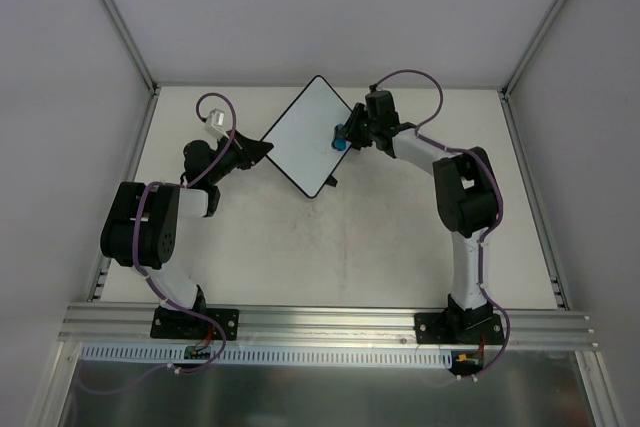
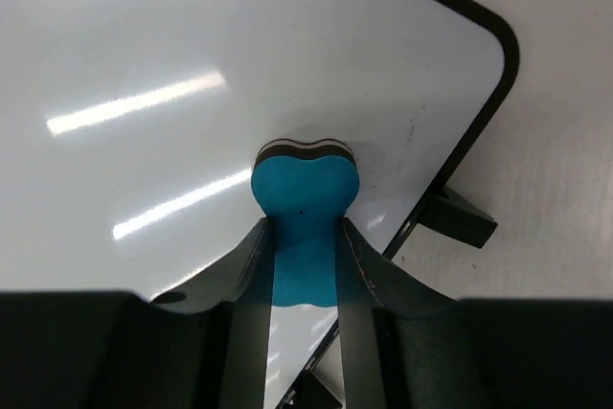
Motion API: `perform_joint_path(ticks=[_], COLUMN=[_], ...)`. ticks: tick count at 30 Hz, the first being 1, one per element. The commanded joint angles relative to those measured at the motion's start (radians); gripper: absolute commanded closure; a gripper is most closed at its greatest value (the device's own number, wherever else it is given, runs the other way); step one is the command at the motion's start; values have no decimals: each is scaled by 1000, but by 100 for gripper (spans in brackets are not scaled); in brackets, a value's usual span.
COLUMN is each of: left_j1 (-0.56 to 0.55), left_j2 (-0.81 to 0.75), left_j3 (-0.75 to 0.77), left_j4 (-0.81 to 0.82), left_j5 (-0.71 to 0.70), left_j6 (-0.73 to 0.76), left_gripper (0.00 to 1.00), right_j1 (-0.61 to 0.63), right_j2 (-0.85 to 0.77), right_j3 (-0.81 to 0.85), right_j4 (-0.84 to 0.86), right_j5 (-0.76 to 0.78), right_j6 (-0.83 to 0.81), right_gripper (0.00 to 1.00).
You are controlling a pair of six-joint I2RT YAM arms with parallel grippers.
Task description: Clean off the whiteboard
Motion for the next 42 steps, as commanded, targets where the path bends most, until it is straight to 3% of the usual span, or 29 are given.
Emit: perform_joint_path(ticks=[1,10,23,29,42], left_j1=[-11,-11,-11,-11,-11], left_j2=[-2,-2,-3,-5,-6], left_j3=[12,18,24,24,21], left_j4=[36,26,16,16,20], left_j5=[56,62,70,70,70], left_j6=[60,63,69,67,64], left_gripper=[100,100,100,100,100], right_j1=[106,190,331,328,178], right_j2=[-24,-27,-78,-78,-70], right_j3=[1,25,24,20,-101], right_j4=[-32,-32,-52,-58,-92], right_j5=[-9,-23,34,77,132], right_j6=[-65,-62,-180,-156,155], right_gripper=[100,100,100,100,100])
